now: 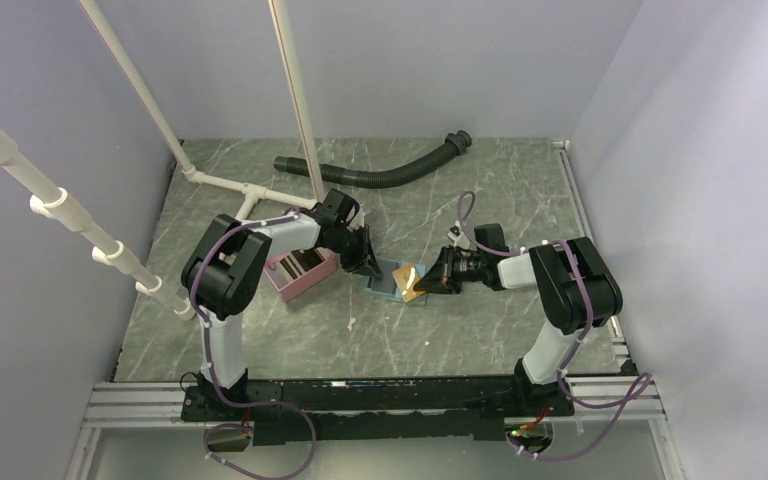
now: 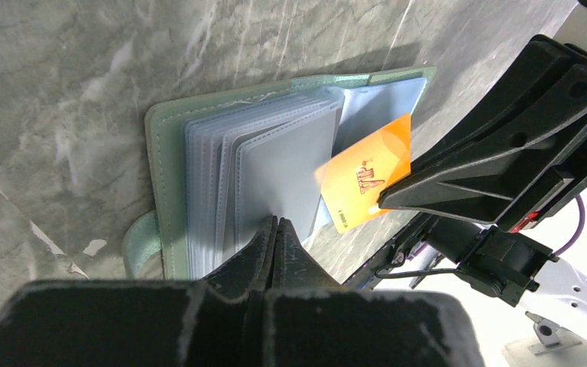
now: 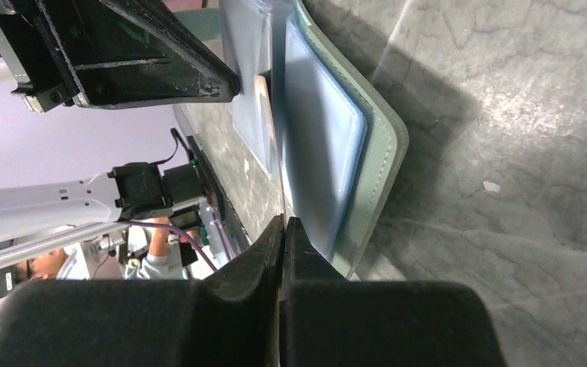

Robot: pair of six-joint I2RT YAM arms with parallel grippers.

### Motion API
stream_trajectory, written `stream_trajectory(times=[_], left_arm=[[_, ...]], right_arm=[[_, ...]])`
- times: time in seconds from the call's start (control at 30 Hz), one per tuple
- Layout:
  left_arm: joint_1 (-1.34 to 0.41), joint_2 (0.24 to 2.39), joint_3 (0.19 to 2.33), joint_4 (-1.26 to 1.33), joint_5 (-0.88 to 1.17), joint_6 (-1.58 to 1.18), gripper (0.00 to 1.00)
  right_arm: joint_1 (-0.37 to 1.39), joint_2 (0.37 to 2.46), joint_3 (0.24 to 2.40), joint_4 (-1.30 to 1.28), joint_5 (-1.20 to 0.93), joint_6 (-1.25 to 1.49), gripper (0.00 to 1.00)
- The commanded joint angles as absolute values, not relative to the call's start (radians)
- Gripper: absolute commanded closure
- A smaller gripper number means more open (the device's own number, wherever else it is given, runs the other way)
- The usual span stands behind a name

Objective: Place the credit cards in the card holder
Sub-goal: Insert the credit card into the card holder.

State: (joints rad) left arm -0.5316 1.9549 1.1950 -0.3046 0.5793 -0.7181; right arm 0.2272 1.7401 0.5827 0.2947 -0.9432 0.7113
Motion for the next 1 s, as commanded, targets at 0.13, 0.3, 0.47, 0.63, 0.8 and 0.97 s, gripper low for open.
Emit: stream_trajectory(times=[0.13,0.3,0.47,0.63,0.8,0.97], left_arm=[[-0.532,1.98,1.189,-0.317,0.531,-0.683,1.0],[-0.532,1.986,1.186,-0.311,0.536,-0.683,1.0],[-0.532,1.991,1.172,-0.289,0.55,-0.695,1.0],[-0.532,1.984,1.163,-0.286,0.552,-0.693,1.0],[-0.532,1.99,1.161,-0.277,0.559,-0.693,1.0],[-0.532,1.99,1.157,-0.262,0.57,-0.699,1.0]], right_arm=[[0.233,1.758,0.6,0.366,-0.909,0.736,1.0],[0.247,1.805,0.571,0.563,-0.874,0.853,1.0],[0.253,1.834,0.549,0.707,-0.814,0.935,1.0],[0.277,1.826,0.515,0.792,-0.736,0.981,1.0],[0.327,1.835,0.494,0.855,-0.662,0.992,1.0],[0.346,1.844,0.477,0.884,-0.621,0.989,1.0]])
